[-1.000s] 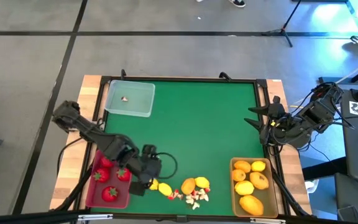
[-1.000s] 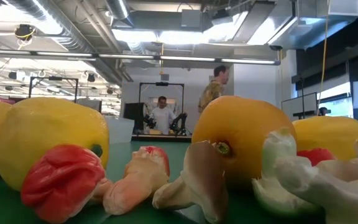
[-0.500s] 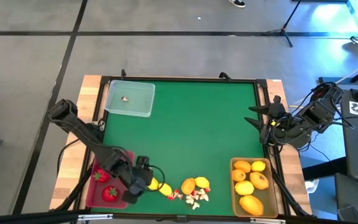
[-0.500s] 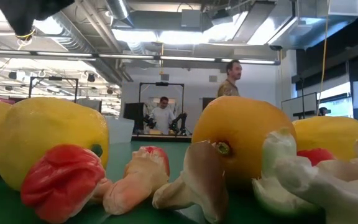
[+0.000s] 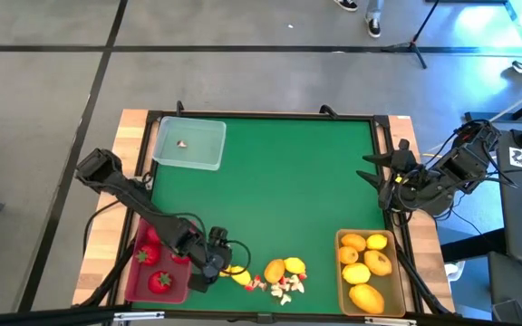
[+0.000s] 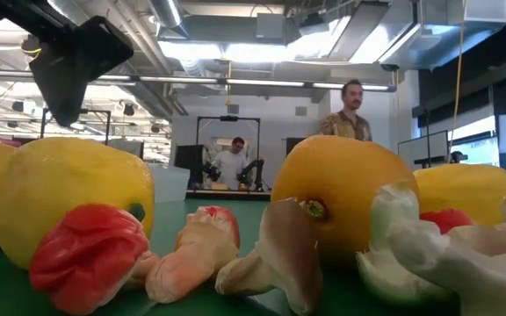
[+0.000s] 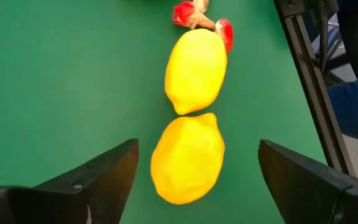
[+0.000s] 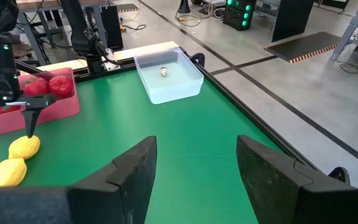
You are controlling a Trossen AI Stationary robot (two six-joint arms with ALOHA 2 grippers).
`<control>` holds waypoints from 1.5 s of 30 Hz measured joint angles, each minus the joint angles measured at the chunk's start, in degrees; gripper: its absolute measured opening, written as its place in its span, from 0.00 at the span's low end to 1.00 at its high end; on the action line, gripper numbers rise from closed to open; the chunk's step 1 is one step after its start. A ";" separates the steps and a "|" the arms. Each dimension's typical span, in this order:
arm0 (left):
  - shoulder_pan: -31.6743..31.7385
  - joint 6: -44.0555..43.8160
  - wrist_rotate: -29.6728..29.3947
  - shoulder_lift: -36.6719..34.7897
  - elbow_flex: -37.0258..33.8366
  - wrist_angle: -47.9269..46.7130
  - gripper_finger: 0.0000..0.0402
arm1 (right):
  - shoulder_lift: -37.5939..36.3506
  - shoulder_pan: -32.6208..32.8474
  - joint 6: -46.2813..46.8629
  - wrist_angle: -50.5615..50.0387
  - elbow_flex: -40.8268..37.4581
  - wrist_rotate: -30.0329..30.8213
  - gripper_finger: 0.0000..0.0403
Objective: Sort produce into baskets
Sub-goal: Put the yellow lemon into the orange bin
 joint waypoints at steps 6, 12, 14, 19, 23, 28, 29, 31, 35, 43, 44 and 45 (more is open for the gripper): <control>-0.40 0.84 0.39 1.44 0.00 -0.18 0.81 | 0.00 0.01 0.00 0.01 0.00 -0.01 0.55; -0.87 0.09 0.56 1.90 0.00 0.32 0.81 | -0.01 0.01 0.00 0.01 0.00 -0.03 0.55; -0.98 0.18 0.83 2.10 0.00 0.79 0.81 | 0.00 0.00 0.00 0.01 0.00 -0.04 0.55; -1.18 1.02 0.81 4.69 0.00 1.62 0.81 | -0.01 0.01 0.00 0.04 0.00 -0.04 0.55; -1.16 1.90 0.84 7.45 -0.04 1.30 0.81 | 0.00 0.01 0.02 0.08 0.00 -0.05 0.55; -1.14 2.87 2.26 9.74 -0.07 1.09 0.81 | 0.00 0.01 0.02 0.15 0.00 -0.06 0.55; -1.11 3.23 2.29 9.82 -0.09 1.05 0.81 | -0.01 0.01 0.02 0.15 0.00 -0.06 0.55; -0.69 3.41 2.36 9.82 -0.09 1.32 0.81 | -0.01 -0.01 0.02 0.15 0.00 -0.06 0.55; 0.14 3.34 3.17 9.81 -0.54 0.95 0.77 | 0.00 0.01 0.02 0.15 0.00 -0.08 0.55; 0.71 3.60 3.42 9.58 -2.53 3.71 0.64 | 0.00 -0.01 0.39 0.12 0.00 -0.08 0.55; 0.72 3.61 3.42 9.58 -2.56 3.80 0.64 | 0.00 -0.01 0.39 0.10 0.00 -0.08 0.55; 0.70 3.88 3.37 9.58 -2.56 3.80 0.63 | -0.02 0.01 0.39 0.10 0.00 -0.08 0.55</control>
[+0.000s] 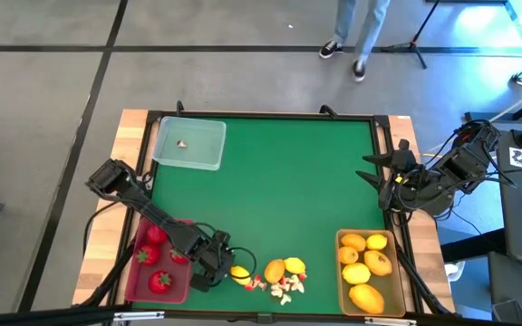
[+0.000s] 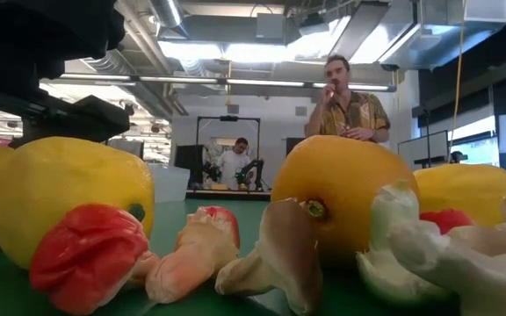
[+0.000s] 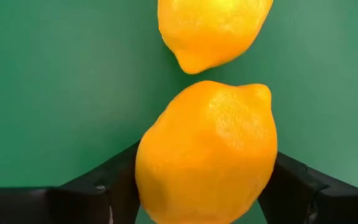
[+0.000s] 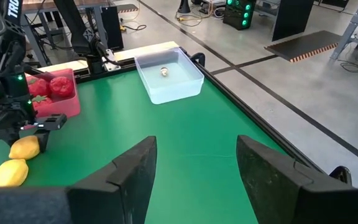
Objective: Sort produce into baskets
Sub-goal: Put the yellow lemon into the orange bin
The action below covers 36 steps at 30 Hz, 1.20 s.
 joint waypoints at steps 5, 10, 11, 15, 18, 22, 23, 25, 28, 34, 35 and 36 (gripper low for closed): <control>0.00 0.14 -0.04 0.00 0.00 -0.12 0.62 | 0.00 0.00 0.04 -0.02 0.00 0.00 0.55; 0.48 -1.02 0.86 -1.75 -0.22 -0.69 0.62 | 0.02 0.00 0.11 -0.03 0.00 0.00 0.55; 0.70 -1.32 0.94 -2.52 -0.22 -0.81 0.62 | 0.02 0.00 0.11 -0.04 0.00 -0.02 0.55; 1.99 -2.42 0.87 -6.65 0.40 -3.36 0.62 | 0.00 0.00 0.11 -0.07 0.00 -0.02 0.55; 2.90 -2.08 0.45 -9.89 1.65 -5.43 0.62 | 0.01 -0.01 0.09 -0.07 0.00 -0.02 0.55; 4.23 -1.35 0.15 -14.01 3.56 -5.69 0.62 | 0.02 -0.02 0.09 -0.04 0.00 -0.02 0.55; 4.68 -1.35 -0.73 -14.83 4.08 -5.76 0.62 | 0.00 -0.01 0.09 -0.07 0.00 -0.02 0.55; 5.51 -0.65 -3.69 -15.97 5.45 -5.20 0.62 | 0.01 0.00 0.09 -0.06 0.00 -0.02 0.55; 6.61 2.22 -9.09 -16.46 7.44 -1.67 0.62 | 0.00 0.00 0.09 -0.06 0.00 -0.02 0.55; 9.00 11.53 -14.18 -15.72 8.28 12.22 0.62 | 0.02 0.00 0.09 -0.02 0.00 -0.04 0.55; 9.63 12.83 -14.77 -15.32 8.28 15.14 0.62 | 0.00 -0.02 0.09 -0.02 0.00 -0.04 0.55; 10.27 13.90 -15.14 -14.98 8.30 18.51 0.62 | 0.00 0.00 0.09 -0.01 0.00 -0.04 0.55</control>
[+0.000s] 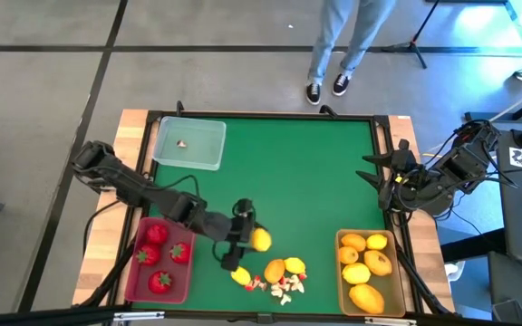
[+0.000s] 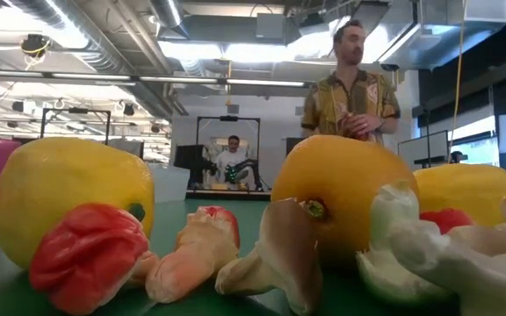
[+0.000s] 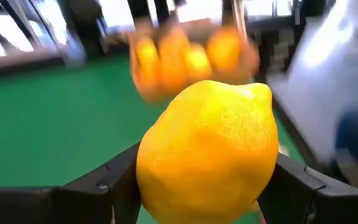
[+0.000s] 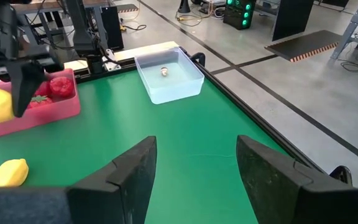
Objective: Sort produce into baskets
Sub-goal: Put the yellow lemon into the orange bin
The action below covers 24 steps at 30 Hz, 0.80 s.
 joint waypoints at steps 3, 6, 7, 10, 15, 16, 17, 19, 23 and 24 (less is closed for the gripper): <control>1.76 2.88 -0.42 1.72 0.04 6.87 0.62 | 0.00 -0.01 0.00 0.04 0.00 0.00 0.55; 3.24 5.01 -0.42 4.22 0.03 11.49 0.62 | 0.02 0.00 0.00 0.09 0.00 0.00 0.55; 3.70 5.47 -0.40 5.18 0.03 13.72 0.62 | 0.02 0.00 0.00 0.11 0.00 0.00 0.55; 4.94 6.31 -0.31 8.08 0.03 20.01 0.62 | 0.04 0.00 0.00 0.15 0.00 0.00 0.55; 6.50 7.50 0.89 13.37 0.03 31.35 0.62 | 0.09 0.00 0.00 0.16 0.00 0.00 0.55; 6.79 7.50 1.32 14.35 0.03 33.63 0.62 | 0.09 0.00 0.00 0.16 0.00 0.00 0.55; 7.14 7.46 1.91 15.40 0.18 35.49 0.62 | 0.09 -0.01 0.00 0.15 0.00 0.00 0.55; 7.65 7.44 2.51 17.58 1.35 37.18 0.62 | 0.11 0.00 0.00 0.12 0.00 0.00 0.55; 8.20 8.83 2.79 22.96 6.03 39.18 0.62 | 0.11 0.00 -0.02 0.10 0.00 0.02 0.55; 8.20 9.45 2.82 24.37 7.62 39.46 0.62 | 0.13 0.00 -0.02 0.09 0.00 0.02 0.55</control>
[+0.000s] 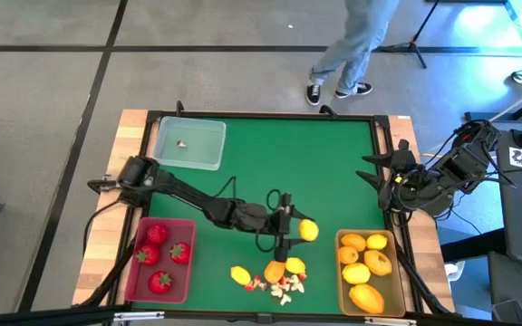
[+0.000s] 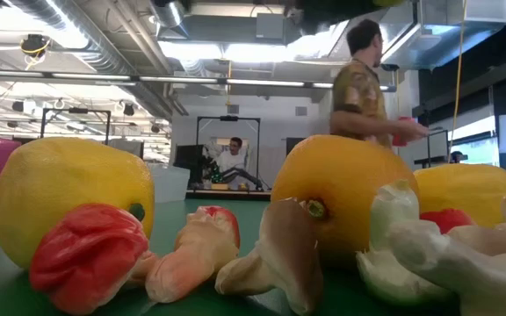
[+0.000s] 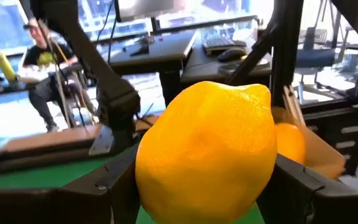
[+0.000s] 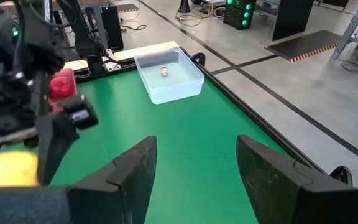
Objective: Sort produce into baskets
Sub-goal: Put the yellow lemon into the orange bin
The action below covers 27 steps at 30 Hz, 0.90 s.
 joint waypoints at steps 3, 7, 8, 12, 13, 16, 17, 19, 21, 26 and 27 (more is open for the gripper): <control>-0.08 1.66 0.68 4.34 5.07 -0.04 0.62 | 0.00 0.00 0.00 0.00 0.00 -0.01 0.55; 0.30 2.69 2.17 9.50 11.50 -0.11 0.62 | 0.22 0.00 0.00 -0.01 0.02 -0.02 0.55; 0.54 2.56 2.50 10.63 12.92 -0.09 0.62 | 0.22 0.00 0.00 -0.01 0.02 -0.02 0.55; 1.58 2.22 3.15 14.90 18.18 -0.05 0.62 | 0.22 0.00 0.00 0.00 0.00 -0.02 0.55; 1.82 2.14 3.60 15.89 19.41 -0.16 0.62 | 0.22 0.00 0.00 0.00 0.02 -0.11 0.55; 2.58 0.93 5.45 19.24 23.67 -0.17 0.62 | 0.22 -0.01 0.00 -0.02 0.02 -0.53 0.55; 2.82 0.65 5.86 20.18 24.94 -0.32 0.62 | 0.22 0.00 0.00 -0.03 0.00 -0.57 0.55; 3.27 -0.01 6.60 22.16 27.44 -0.51 0.62 | 0.22 0.00 0.00 -0.04 0.00 -0.59 0.55; 3.48 -0.54 7.08 23.81 29.35 -0.65 0.62 | 0.22 -0.01 0.00 -0.04 0.02 -0.61 0.55; 4.01 -0.59 7.11 27.02 32.54 -1.08 0.62 | 0.22 0.00 0.00 -0.20 0.01 -0.88 0.55; 4.08 -0.66 7.12 27.55 33.00 -1.01 0.62 | 0.22 -0.02 0.00 -0.22 0.02 -0.94 0.55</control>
